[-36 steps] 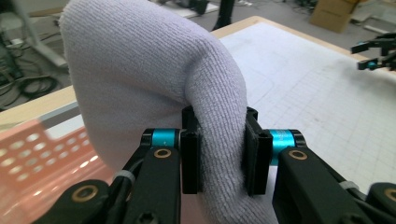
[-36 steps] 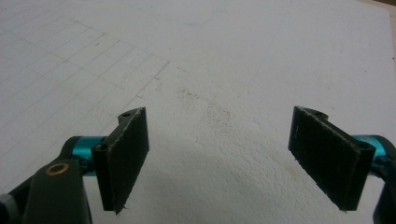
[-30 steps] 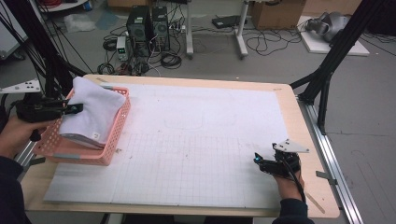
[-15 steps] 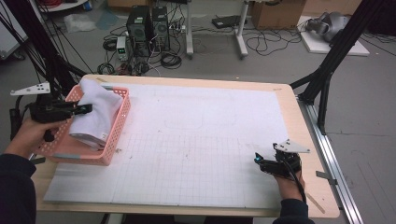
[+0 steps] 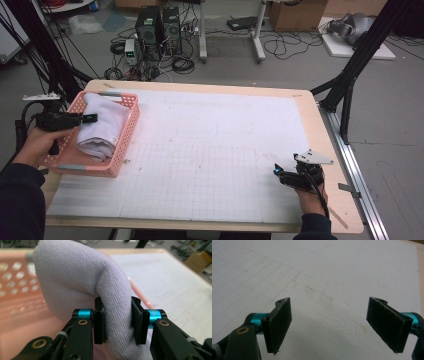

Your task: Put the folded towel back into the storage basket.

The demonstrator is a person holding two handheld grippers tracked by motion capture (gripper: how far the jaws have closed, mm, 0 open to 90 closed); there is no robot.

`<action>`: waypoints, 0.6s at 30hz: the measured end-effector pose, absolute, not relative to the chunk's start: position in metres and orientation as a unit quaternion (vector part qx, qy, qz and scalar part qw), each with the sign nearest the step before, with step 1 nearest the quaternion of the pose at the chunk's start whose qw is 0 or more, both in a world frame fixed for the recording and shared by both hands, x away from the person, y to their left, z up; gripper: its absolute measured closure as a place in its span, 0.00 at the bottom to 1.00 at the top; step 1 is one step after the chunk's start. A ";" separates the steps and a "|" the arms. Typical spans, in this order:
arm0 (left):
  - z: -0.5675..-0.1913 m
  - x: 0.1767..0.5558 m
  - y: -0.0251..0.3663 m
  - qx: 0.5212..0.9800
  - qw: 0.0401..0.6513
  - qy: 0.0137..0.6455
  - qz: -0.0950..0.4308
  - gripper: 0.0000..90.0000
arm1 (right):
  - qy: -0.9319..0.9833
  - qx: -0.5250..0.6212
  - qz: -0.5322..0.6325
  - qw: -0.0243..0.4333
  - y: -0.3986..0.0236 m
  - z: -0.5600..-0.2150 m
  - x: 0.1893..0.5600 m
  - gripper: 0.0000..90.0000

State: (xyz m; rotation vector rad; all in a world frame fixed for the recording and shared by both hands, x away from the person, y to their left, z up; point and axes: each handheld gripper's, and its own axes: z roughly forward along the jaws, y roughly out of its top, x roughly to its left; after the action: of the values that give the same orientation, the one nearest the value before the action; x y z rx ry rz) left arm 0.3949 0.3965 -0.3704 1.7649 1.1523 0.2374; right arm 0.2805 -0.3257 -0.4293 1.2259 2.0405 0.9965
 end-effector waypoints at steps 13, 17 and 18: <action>-0.353 0.383 0.391 0.715 0.335 0.557 0.256 0.43 | 0.764 0.453 0.369 0.274 -0.322 -0.431 0.282 0.21; -0.358 0.382 0.368 0.750 0.341 0.520 0.223 0.48 | 0.765 0.453 0.368 0.273 -0.320 -0.431 0.283 0.21; -0.362 0.383 0.363 0.757 0.337 0.515 0.220 0.48 | 0.765 0.452 0.367 0.273 -0.320 -0.431 0.283 0.21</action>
State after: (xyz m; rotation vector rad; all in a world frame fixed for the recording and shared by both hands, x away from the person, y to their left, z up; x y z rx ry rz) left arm 0.3833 0.3626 -0.3619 1.9721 1.3436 0.5736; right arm 0.2828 -0.3202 -0.4310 1.2163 2.0589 0.9886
